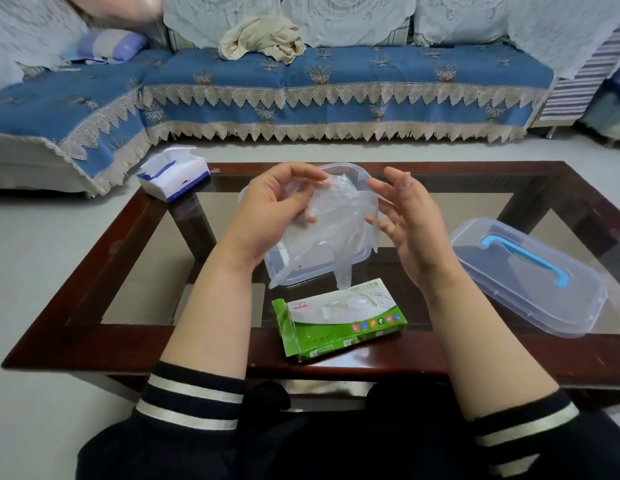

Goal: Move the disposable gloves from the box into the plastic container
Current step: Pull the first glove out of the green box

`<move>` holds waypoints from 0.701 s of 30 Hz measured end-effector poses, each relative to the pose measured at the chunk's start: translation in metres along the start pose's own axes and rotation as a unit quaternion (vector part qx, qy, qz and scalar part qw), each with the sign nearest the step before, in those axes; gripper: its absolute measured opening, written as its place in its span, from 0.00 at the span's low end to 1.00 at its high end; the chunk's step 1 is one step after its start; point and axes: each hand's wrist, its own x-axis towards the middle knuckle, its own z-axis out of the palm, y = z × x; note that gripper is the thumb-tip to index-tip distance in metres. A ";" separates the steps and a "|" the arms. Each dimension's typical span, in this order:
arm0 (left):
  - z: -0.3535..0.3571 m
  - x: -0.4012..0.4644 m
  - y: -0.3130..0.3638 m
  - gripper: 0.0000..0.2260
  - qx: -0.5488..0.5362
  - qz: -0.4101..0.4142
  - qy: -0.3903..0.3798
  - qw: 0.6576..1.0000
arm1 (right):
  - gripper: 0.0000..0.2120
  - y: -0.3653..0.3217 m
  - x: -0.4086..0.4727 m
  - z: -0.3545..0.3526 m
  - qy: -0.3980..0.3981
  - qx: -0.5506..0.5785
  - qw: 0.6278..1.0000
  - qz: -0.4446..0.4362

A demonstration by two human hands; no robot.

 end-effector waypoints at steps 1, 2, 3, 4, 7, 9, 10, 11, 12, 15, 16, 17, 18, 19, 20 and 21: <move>-0.001 0.003 0.000 0.11 -0.003 0.008 -0.008 1.000 | 0.41 -0.003 0.007 0.000 -0.016 -0.037 0.999 0.011; -0.002 0.005 0.000 0.13 -0.011 0.013 -0.020 1.000 | 0.43 -0.006 0.013 0.000 -0.041 -0.083 0.996 0.019; -0.005 0.007 -0.001 0.14 -0.021 0.017 -0.029 0.999 | 0.44 -0.010 0.020 0.002 -0.074 -0.130 0.988 0.028; -0.008 0.009 -0.002 0.15 -0.033 0.019 -0.037 0.999 | 0.43 -0.012 0.026 0.005 -0.109 -0.174 0.978 0.037; -0.020 0.019 -0.013 0.18 -0.048 0.024 -0.056 0.997 | 0.29 -0.011 0.040 0.009 -0.198 -0.189 0.958 0.090; -0.026 0.020 -0.018 0.20 -0.040 0.017 -0.047 0.998 | 0.18 -0.008 0.040 0.008 -0.200 -0.135 0.965 0.100; -0.028 0.021 -0.021 0.21 -0.026 0.012 -0.033 0.999 | 0.22 -0.005 0.042 0.008 -0.174 -0.114 0.973 0.095; -0.029 0.023 -0.024 0.22 -0.005 0.005 -0.016 1.000 | 0.26 -0.004 0.044 0.008 -0.145 -0.095 0.981 0.087; -0.031 0.024 -0.028 0.23 0.021 -0.007 0.002 1.000 | 0.27 -0.002 0.046 0.007 -0.113 -0.087 0.987 0.072; -0.034 0.028 -0.037 0.24 0.060 -0.050 0.038 0.996 | 0.22 0.003 0.053 0.003 -0.023 -0.089 0.996 0.010; -0.035 0.029 -0.039 0.24 0.068 -0.054 0.046 0.995 | 0.22 0.003 0.054 0.002 -0.001 -0.092 0.996 -0.009; -0.035 0.029 -0.041 0.24 0.074 -0.054 0.053 0.994 | 0.21 0.004 0.054 0.002 0.019 -0.095 0.995 -0.030; -0.036 0.030 -0.042 0.24 0.077 -0.052 0.059 0.994 | 0.20 0.005 0.055 0.002 0.041 -0.108 0.992 -0.058; -0.038 0.031 -0.043 0.25 0.079 -0.051 0.064 0.994 | 0.19 0.006 0.055 0.002 0.071 -0.130 0.984 -0.097; -0.038 0.032 -0.043 0.25 0.081 -0.050 0.069 0.993 | 0.17 0.005 0.055 0.003 0.110 -0.160 0.970 -0.145; -0.039 0.032 -0.043 0.26 0.083 -0.047 0.073 0.993 | 0.15 0.005 0.054 0.003 0.149 -0.183 0.952 -0.196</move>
